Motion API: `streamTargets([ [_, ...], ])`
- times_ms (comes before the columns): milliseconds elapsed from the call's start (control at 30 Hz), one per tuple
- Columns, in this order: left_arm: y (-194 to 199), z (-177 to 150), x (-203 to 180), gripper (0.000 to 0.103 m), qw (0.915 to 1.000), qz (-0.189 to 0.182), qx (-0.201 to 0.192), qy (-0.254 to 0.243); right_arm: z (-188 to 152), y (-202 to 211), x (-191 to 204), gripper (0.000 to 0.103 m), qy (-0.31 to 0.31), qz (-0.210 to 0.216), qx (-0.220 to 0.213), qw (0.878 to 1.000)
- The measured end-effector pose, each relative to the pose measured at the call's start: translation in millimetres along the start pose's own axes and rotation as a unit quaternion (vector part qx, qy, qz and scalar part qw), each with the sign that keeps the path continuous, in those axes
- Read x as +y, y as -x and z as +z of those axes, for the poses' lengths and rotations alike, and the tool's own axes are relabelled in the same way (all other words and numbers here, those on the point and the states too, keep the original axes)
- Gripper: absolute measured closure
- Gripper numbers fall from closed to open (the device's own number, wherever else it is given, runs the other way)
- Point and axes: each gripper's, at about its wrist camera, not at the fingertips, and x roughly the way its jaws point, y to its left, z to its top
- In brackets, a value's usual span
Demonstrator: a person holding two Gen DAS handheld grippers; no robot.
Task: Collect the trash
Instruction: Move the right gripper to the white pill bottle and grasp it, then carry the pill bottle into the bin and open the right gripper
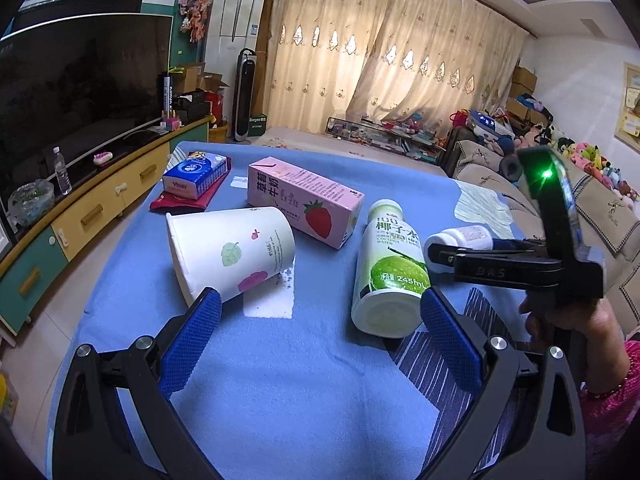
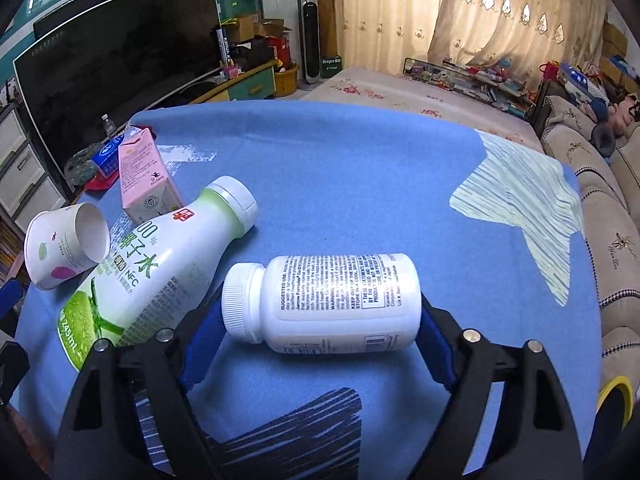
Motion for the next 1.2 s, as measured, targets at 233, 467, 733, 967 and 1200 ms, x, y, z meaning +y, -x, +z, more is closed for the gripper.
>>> streamTargets([
  [233,-3.0,-2.2,-1.3,0.005,1.0000,-0.005,0.005,-0.007,-8.9,45.6,-8.4,0.023,-0.004,-0.003,-0.034,0.999],
  [467,-3.2,-3.1,-5.4,0.005,0.9998,-0.015,0.007,-0.013,-47.6,102.4,-51.2,0.023,-0.060,-0.022,-0.073,0.995],
  [733,-7.6,-4.1,-14.0,0.005,0.9994,-0.019,0.012,-0.027,-119.9,144.0,-146.9,0.023,-0.174,-0.122,-0.072,0.974],
  [967,-11.5,-6.7,-24.3,0.005,0.9984,-0.013,0.017,-0.051,-186.3,153.6,-232.2,0.023,-0.278,-0.214,-0.047,0.935],
  [1200,-16.9,-6.5,-30.3,0.005,0.9974,-0.014,0.025,-0.067,-222.4,143.6,-276.8,0.023,-0.323,-0.247,-0.021,0.913],
])
